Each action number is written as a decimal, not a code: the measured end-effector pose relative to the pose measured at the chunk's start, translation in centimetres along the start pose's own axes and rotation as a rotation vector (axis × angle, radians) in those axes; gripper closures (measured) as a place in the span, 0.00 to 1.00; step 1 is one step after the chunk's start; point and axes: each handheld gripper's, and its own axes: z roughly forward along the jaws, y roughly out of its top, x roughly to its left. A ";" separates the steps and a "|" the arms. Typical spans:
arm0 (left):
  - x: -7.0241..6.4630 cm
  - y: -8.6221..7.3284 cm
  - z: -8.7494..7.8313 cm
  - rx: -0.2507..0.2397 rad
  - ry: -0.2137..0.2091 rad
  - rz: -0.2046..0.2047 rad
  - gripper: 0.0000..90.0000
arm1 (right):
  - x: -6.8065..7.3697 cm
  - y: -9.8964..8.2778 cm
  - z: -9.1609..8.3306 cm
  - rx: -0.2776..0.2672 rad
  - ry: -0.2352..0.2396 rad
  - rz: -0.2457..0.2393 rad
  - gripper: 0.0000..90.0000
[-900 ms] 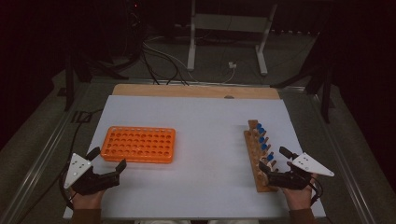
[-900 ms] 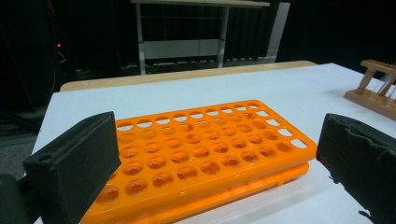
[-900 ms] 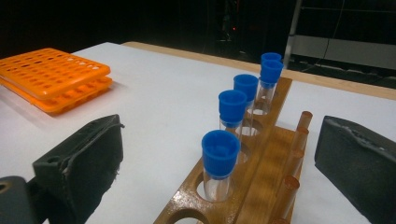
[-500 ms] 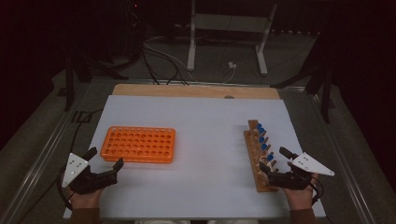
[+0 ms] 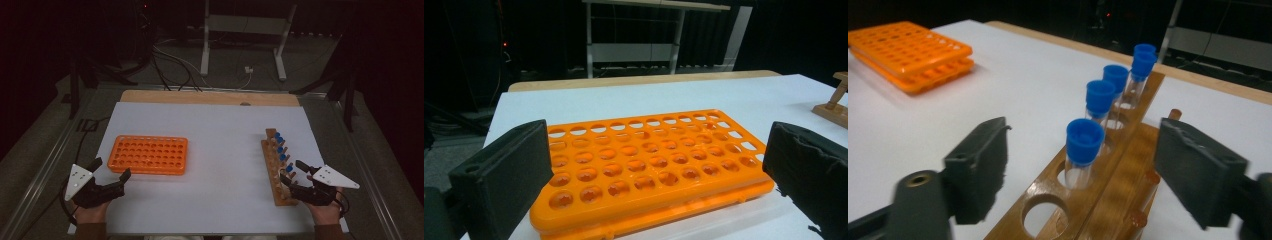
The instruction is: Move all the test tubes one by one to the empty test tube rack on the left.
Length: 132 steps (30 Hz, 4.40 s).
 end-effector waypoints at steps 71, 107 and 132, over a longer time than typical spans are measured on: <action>-10.2 5.9 7.3 0.020 -0.342 0.134 0.01 | 4.4 8.6 3.8 -0.052 0.171 -0.049 0.85; -18.0 5.1 12.5 0.125 -0.604 0.249 0.85 | 10.5 10.8 10.2 -0.026 0.343 -0.046 0.85; -11.1 4.3 10.4 0.133 -0.440 0.174 0.87 | 5.4 9.9 4.8 -0.064 0.103 -0.029 0.00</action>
